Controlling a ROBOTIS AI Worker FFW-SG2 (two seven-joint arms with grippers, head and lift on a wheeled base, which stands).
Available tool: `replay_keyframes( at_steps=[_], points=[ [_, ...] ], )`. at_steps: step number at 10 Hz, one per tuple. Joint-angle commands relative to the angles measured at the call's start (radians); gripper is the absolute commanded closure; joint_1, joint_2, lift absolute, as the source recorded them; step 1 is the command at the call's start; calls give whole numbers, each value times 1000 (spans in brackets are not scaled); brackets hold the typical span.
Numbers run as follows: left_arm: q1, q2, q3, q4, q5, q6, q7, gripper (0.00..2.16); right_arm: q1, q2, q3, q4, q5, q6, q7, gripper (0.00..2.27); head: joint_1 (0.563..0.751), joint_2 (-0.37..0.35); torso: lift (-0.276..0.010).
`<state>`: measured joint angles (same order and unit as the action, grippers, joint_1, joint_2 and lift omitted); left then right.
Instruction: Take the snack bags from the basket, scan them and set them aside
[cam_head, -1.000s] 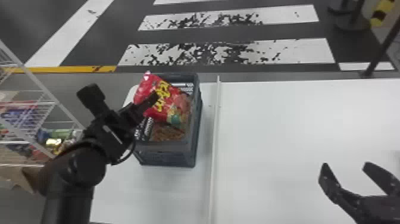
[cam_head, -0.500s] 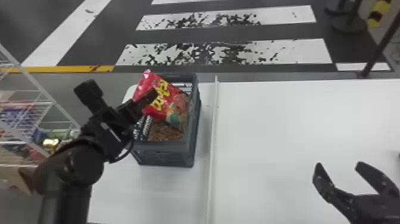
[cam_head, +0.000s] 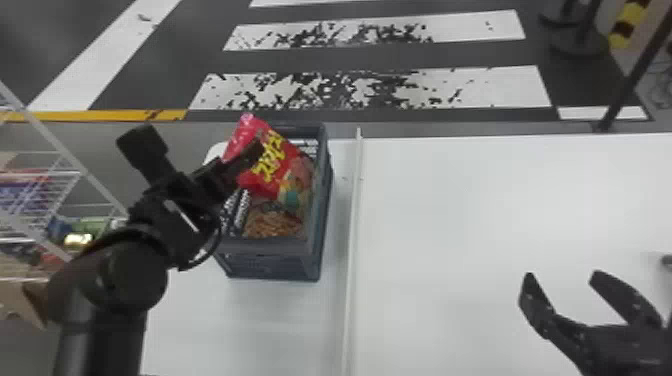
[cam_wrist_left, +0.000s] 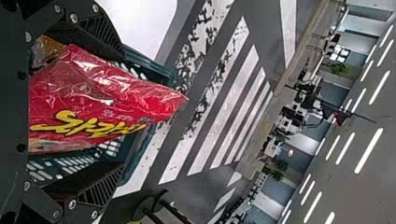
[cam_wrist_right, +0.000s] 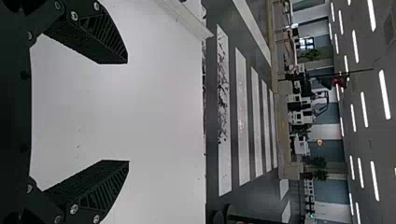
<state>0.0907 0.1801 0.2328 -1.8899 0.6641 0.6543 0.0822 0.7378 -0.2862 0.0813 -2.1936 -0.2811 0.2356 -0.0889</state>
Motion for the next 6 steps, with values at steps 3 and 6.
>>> replay_keyframes(
  at_steps=[3, 6],
  points=[
    [-6, -1, -17, -17, -14, 8, -1, 370, -1, 1, 2, 0, -1, 0, 0, 167, 695, 136, -75],
    [-20, 1, -23, 9, -32, 23, -1, 610, -3, 1, 2, 0, -3, 6, 0, 167, 695, 134, -75]
  ],
)
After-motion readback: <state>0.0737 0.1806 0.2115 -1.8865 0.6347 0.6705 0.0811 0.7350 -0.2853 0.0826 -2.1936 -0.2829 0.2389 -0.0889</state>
